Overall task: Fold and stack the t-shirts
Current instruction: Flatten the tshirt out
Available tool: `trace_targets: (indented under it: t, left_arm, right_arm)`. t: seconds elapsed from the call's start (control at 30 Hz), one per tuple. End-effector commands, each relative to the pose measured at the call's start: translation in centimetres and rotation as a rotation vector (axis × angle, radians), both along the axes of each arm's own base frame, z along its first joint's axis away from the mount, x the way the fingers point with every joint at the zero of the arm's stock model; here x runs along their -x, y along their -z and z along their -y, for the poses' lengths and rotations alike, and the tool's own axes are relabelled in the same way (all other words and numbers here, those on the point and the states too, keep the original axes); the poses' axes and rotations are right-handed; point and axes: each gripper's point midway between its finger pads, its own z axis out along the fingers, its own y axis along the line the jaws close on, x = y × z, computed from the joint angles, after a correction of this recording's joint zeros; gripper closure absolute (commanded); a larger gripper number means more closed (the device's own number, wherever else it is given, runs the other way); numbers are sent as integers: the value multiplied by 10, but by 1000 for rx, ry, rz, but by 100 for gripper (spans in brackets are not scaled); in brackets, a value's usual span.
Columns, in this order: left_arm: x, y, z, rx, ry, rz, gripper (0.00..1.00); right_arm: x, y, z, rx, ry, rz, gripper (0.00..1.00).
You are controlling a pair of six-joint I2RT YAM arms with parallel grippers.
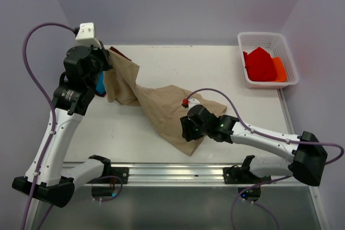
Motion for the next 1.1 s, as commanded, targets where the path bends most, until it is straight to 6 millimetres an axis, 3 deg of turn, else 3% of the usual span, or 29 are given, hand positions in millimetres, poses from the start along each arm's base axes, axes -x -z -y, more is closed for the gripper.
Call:
trace_targets:
  t: [0.0, 0.13, 0.33, 0.8, 1.07]
  left_arm:
    - [2, -18, 1, 31, 5, 73, 100]
    - [2, -16, 3, 34, 14, 68, 100]
    - [3, -15, 4, 36, 18, 64, 100]
    - [9, -6, 3, 36, 22, 49, 100]
    - [6, -5, 3, 31, 16, 46, 100]
  right_arm:
    - [-22, -15, 30, 91, 192, 84, 53]
    - [-33, -11, 46, 165, 299, 109, 53]
    - [-33, 10, 45, 167, 351, 70, 61]
    - [-50, 66, 54, 209, 431, -14, 67]
    - [-36, 69, 55, 186, 408, -64, 68]
